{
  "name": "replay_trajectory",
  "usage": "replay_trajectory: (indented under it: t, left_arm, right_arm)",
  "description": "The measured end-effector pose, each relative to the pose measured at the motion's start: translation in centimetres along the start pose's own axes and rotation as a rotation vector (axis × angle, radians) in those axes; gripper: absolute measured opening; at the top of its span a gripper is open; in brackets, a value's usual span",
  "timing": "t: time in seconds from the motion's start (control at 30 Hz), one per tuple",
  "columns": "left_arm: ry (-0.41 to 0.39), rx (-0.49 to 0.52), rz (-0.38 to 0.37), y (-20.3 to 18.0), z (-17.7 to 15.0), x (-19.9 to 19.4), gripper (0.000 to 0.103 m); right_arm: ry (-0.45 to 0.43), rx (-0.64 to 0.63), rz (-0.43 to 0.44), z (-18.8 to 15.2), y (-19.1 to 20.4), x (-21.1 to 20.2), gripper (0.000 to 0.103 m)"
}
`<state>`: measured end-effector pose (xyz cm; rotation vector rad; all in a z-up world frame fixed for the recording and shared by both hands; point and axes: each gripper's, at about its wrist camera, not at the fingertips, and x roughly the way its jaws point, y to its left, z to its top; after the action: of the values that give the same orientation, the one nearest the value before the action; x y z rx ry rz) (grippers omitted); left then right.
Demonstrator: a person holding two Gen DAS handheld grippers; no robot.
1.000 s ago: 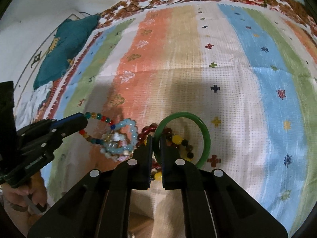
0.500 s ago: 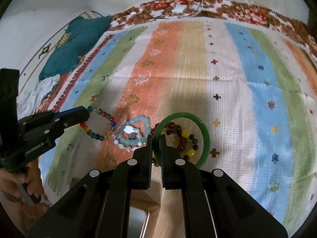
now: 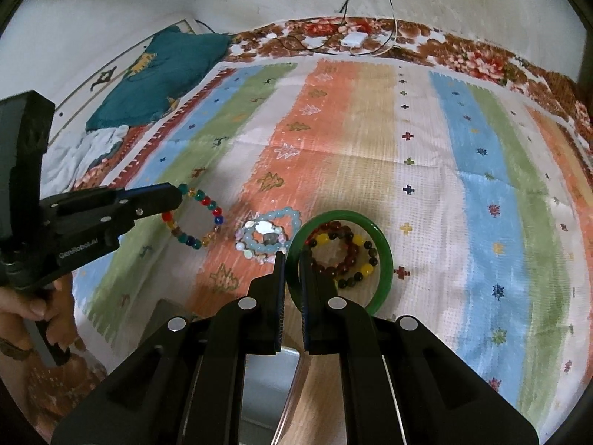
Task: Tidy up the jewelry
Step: 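Lift both held bracelets and carry them over the silver tin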
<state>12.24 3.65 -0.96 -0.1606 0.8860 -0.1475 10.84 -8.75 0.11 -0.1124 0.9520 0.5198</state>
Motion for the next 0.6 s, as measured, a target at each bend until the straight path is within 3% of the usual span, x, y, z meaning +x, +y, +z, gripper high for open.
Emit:
replay_trajectory:
  t: [0.17,0.6]
  left_arm:
    - [-0.019,0.052,0.004,-1.7,-0.9,-1.3,0.009]
    - [-0.083,0.068,-0.063,-4.2,-3.4,-5.5,0.009]
  right_arm:
    - [-0.016,-0.029,-0.015,-0.7,0.8,-1.0,0.008]
    - [-0.036,-0.064,0.038,-3.0,2.5,-3.6,0.008]
